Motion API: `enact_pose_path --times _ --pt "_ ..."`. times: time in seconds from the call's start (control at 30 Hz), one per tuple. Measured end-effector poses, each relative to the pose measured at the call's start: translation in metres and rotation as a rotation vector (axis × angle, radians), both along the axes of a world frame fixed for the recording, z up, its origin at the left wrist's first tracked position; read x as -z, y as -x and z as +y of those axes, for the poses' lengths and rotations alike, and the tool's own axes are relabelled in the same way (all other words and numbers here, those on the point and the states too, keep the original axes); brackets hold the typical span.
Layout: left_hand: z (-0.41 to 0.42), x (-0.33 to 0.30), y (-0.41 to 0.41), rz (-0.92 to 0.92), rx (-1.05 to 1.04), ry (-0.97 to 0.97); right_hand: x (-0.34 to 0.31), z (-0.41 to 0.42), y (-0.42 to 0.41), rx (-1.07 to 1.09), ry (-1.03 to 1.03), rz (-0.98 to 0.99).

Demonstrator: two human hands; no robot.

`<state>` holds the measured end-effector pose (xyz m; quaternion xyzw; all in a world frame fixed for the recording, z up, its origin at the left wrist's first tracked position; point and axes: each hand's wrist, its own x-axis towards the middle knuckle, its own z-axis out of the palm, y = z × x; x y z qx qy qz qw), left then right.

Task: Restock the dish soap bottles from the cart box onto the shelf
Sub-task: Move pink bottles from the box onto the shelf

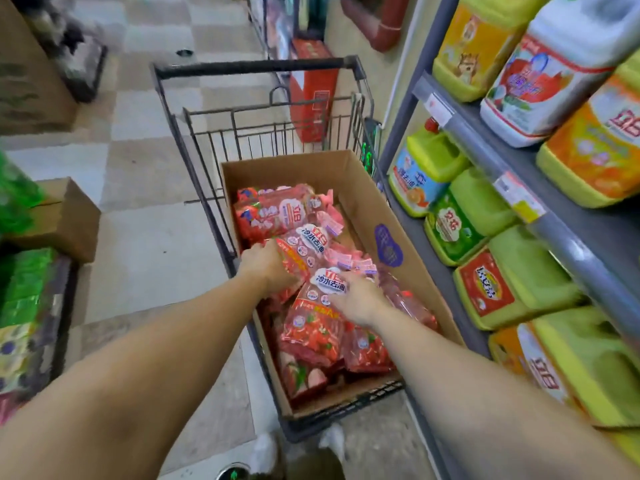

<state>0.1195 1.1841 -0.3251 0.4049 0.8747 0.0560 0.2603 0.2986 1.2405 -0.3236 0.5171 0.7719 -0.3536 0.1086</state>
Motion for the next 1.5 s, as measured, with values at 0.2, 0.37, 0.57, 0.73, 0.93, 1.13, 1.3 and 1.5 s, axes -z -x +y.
enact_pose_path --times 0.2,0.37,0.57,0.73,0.93,1.13,1.3,1.5 --pt "0.033 0.011 0.021 0.051 0.048 0.261 0.028 0.026 0.014 -0.042 0.052 -0.032" --pt "0.056 0.008 0.032 -0.111 0.022 0.388 0.042 0.057 0.020 -0.011 0.071 -0.012" --pt "0.056 0.016 0.046 -0.405 -0.144 0.256 0.056 0.079 0.029 0.002 0.077 0.011" --pt "0.046 0.020 0.041 -0.579 -0.252 0.147 0.057 0.090 0.041 -0.024 0.088 -0.036" --pt "0.032 -0.005 0.025 -0.819 -0.288 -0.018 0.041 0.090 0.042 0.085 0.258 0.188" --pt "0.022 -0.033 -0.001 -0.787 -0.252 -0.139 -0.014 0.084 0.022 0.337 0.511 0.591" --pt "0.022 -0.049 -0.040 -0.821 -0.109 -0.373 -0.059 0.065 -0.024 0.361 0.095 0.637" --pt "0.030 -0.080 -0.112 -0.919 0.262 -0.423 -0.098 0.011 -0.112 0.593 -0.199 0.683"
